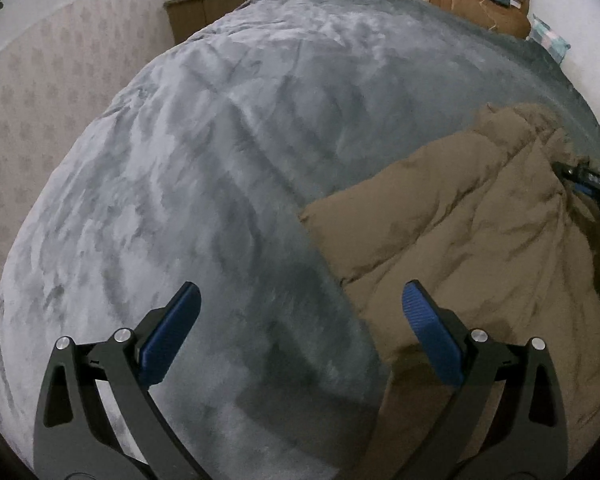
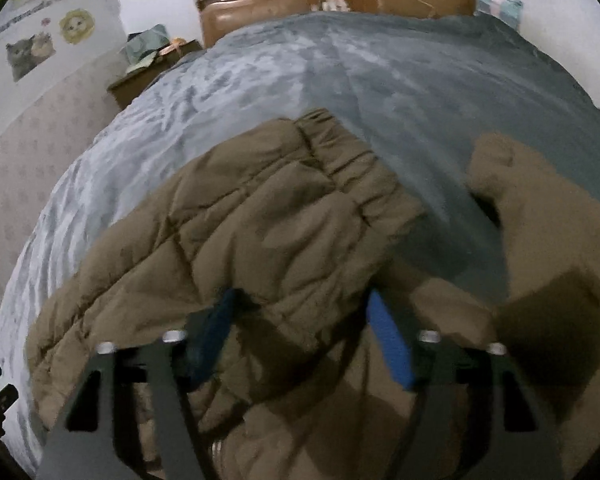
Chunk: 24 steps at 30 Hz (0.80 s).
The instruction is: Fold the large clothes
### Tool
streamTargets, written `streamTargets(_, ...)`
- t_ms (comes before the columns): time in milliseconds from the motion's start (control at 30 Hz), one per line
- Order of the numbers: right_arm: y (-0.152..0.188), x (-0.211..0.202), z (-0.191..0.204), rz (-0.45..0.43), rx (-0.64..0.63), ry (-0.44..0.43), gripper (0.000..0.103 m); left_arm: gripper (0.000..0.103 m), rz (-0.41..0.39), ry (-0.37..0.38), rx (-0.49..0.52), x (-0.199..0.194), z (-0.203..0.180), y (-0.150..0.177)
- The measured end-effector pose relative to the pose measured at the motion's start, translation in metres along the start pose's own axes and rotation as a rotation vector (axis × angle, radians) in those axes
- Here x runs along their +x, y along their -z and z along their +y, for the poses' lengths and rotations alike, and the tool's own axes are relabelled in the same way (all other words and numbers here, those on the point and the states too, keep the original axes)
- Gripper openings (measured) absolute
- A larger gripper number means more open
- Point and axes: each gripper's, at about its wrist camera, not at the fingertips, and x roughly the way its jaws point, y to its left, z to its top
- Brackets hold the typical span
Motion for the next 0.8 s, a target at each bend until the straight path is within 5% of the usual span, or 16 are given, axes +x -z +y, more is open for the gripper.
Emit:
streamTargets(100,0.002,-0.014,0.011,-0.029,-0.043,0.018,0.009,0.100,-0.006,-0.023,0.021,-0.007,-0.006,0.003)
streamTargets(333,0.054,-0.150,0.011,-0.162,0.001,0.095,0.008,0.100,-0.065,0.036,-0.006,-0.045,-0.015,0.009)
streamTargets(467,0.094,-0.168,-0.019,-0.040,0.058,0.135,0.009,0.100,-0.090,0.056,0.017,-0.062,-0.032,0.011)
streamTargets(600,0.122,-0.167,-0.053,0.058,0.106,0.125,0.020,0.100,-0.110,0.068,0.043,-0.079,-0.050,0.011)
streamTargets(700,0.138,-0.187,-0.066,0.048,0.065,0.159,0.045,0.100,-0.111,0.080,0.069,-0.086,-0.055,0.009)
streamTargets(800,0.137,-0.214,-0.079,-0.004,0.069,0.174,0.047,0.100,-0.100,0.082,0.084,-0.084,-0.059,0.005)
